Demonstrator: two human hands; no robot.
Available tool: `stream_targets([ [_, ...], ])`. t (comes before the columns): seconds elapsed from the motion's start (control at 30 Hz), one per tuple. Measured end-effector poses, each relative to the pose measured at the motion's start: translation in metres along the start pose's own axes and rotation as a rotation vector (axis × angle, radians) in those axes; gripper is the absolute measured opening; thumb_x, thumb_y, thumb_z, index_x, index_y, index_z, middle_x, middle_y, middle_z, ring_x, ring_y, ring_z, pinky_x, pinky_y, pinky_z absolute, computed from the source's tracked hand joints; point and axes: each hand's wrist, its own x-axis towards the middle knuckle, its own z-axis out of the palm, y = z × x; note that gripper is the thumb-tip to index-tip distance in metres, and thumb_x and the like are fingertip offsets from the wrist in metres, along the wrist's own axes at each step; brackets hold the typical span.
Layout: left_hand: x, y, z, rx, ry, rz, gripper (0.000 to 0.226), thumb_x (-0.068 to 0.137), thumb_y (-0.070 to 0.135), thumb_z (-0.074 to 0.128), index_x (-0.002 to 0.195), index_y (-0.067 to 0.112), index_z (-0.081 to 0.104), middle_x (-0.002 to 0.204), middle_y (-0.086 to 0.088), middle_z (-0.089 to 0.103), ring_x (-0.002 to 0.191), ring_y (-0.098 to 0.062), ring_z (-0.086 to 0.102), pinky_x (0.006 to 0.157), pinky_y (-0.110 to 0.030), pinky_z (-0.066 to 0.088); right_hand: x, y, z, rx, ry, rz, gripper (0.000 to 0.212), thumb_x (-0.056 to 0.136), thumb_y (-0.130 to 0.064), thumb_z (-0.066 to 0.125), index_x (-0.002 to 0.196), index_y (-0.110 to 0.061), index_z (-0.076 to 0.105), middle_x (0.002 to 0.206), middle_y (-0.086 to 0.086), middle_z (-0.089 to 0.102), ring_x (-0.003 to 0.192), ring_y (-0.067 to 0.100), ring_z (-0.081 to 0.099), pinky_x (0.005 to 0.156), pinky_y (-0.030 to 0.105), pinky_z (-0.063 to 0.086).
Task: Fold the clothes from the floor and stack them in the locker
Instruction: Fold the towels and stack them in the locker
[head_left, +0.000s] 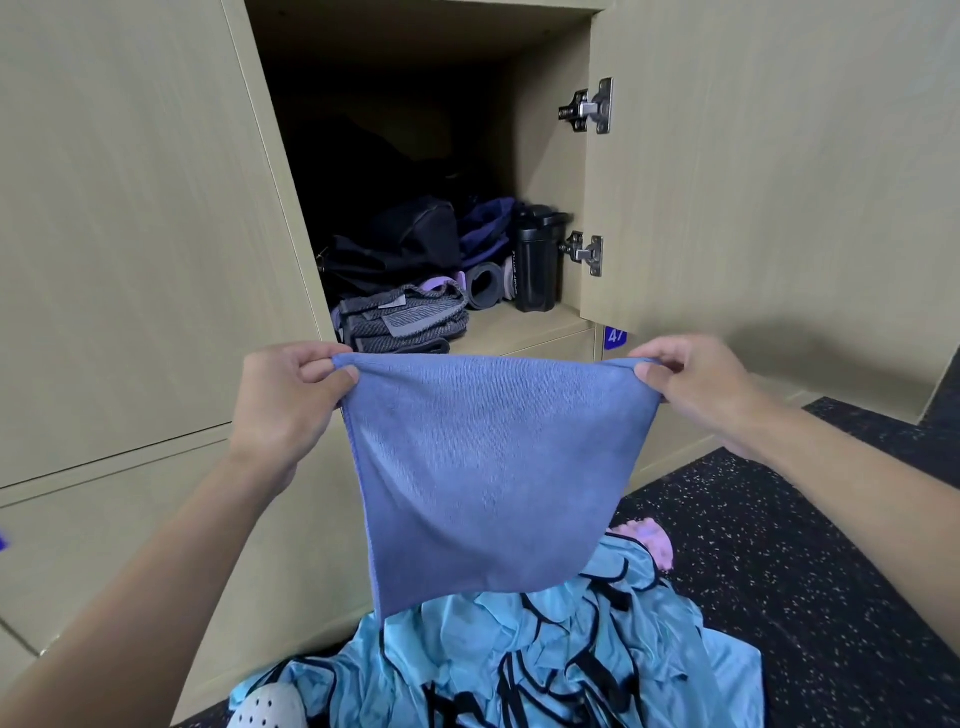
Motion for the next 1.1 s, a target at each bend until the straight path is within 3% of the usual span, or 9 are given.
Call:
stream_targets([
  [0.17,0.000,0.002,-0.006,0.019,0.013,0.022,0.016,0.090,0.002,0.068,0.084,0.017,0.071,0.076,-0.006,0.076,0.077,-0.022,0.070,0.076,-0.028,0.060,0.001,-0.003,-0.003,-0.052,0.079,-0.032,0.018,0.101,-0.014,0.052,0.090,-0.006,0.064,0.073,0.001,0.055,0.069,0.017,0.045,0.062,0.026,0.038],
  [0.27,0.000,0.004,-0.006,0.087,-0.006,0.063,0.015,0.092,0.007,0.068,0.081,0.016,0.070,0.080,-0.010,0.071,0.074,-0.020,0.062,0.068,-0.026,0.055,0.004,-0.002,-0.005,-0.052,0.097,-0.003,0.022,0.104,-0.021,0.044,0.096,-0.006,0.057,0.077,0.002,0.049,0.077,0.023,0.045,0.067,0.032,0.036],
  [0.37,-0.002,0.009,-0.004,0.068,-0.062,0.055,0.009,0.096,0.012,0.064,0.088,0.011,0.066,0.084,-0.013,0.070,0.076,-0.020,0.060,0.079,-0.040,0.054,0.005,-0.004,-0.005,0.124,0.168,0.029,0.017,0.103,-0.025,0.047,0.093,-0.014,0.055,0.090,0.014,0.059,0.084,0.033,0.056,0.084,0.041,0.051],
  [0.5,-0.010,0.017,0.004,-0.059,-0.113,0.004,0.010,0.100,0.006,0.055,0.097,0.014,0.051,0.071,-0.017,0.065,0.062,-0.026,0.059,0.062,-0.041,0.059,0.001,-0.014,0.000,0.247,0.213,0.019,0.003,0.100,-0.019,0.053,0.100,-0.022,0.052,0.070,0.002,0.046,0.063,0.019,0.041,0.069,0.035,0.040],
  [0.6,-0.015,0.020,0.007,-0.024,-0.153,0.045,0.018,0.099,-0.002,0.048,0.096,0.016,0.051,0.069,-0.017,0.057,0.060,-0.025,0.053,0.053,-0.035,0.057,-0.001,-0.020,0.003,0.194,0.145,-0.039,0.012,0.100,-0.014,0.052,0.092,-0.021,0.059,0.070,0.004,0.048,0.061,0.017,0.037,0.064,0.028,0.037],
  [0.73,-0.015,0.020,0.010,0.059,-0.122,0.043,0.033,0.096,-0.005,0.042,0.077,0.011,0.064,0.066,-0.009,0.054,0.065,-0.024,0.050,0.065,-0.045,0.057,-0.005,-0.022,0.003,0.079,0.093,-0.094,0.011,0.098,-0.011,0.056,0.093,-0.014,0.065,0.077,0.012,0.056,0.065,0.019,0.041,0.051,0.018,0.034],
  [0.9,-0.016,0.021,0.008,0.142,-0.065,0.003,0.043,0.095,-0.003,0.039,0.085,0.021,0.073,0.081,-0.007,0.068,0.074,-0.025,0.058,0.083,-0.057,0.058,-0.007,-0.024,0.002,0.048,0.075,-0.033,0.022,0.096,-0.007,0.058,0.079,-0.021,0.061,0.075,0.016,0.058,0.057,0.022,0.048,0.064,0.045,0.054],
  [1.0,-0.026,0.026,0.018,0.150,-0.180,0.016,0.035,0.096,0.000,0.046,0.105,0.023,0.071,0.099,-0.003,0.072,0.084,-0.022,0.066,0.089,-0.048,0.058,-0.016,-0.039,0.005,0.194,-0.047,0.069,0.016,0.096,-0.001,0.054,0.083,-0.010,0.061,0.082,0.021,0.061,0.049,0.024,0.061,0.065,0.047,0.062],
  [1.1,-0.041,0.029,0.036,0.196,-0.320,0.102,0.028,0.095,0.010,0.061,0.120,0.018,0.070,0.097,0.016,0.070,0.084,-0.017,0.072,0.085,-0.026,0.057,-0.030,-0.061,0.017,0.377,-0.312,0.149,0.012,0.096,0.004,0.052,0.089,-0.001,0.060,0.087,0.027,0.065,0.065,0.030,0.069,0.066,0.039,0.063],
])
